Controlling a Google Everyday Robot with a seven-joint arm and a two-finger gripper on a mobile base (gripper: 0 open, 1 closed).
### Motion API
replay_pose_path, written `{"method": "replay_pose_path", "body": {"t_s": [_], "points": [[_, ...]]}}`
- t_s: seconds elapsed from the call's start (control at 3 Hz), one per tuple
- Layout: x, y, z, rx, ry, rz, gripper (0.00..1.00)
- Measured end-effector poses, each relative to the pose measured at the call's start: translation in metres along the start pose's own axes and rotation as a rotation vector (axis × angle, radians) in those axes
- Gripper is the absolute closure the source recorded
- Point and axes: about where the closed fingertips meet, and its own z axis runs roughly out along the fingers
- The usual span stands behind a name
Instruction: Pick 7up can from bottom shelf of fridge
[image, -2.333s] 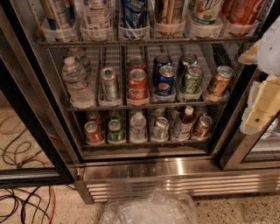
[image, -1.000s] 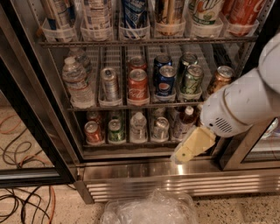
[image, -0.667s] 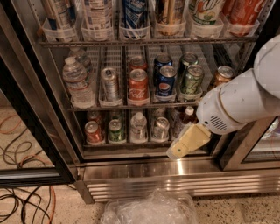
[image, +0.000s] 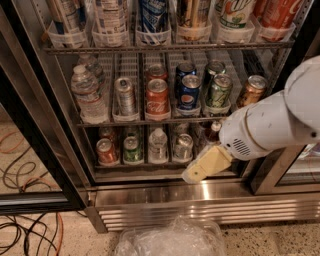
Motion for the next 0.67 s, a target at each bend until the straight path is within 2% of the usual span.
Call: {"method": "replay_pose_path", "body": {"t_s": [0.33, 0.67], "points": [[0.007, 0.039, 0.044, -0.051, -0.08, 0.187, 0.0], [0.019, 0.091, 0.096, -0.121, -0.137, 0.338, 0.0]]}}
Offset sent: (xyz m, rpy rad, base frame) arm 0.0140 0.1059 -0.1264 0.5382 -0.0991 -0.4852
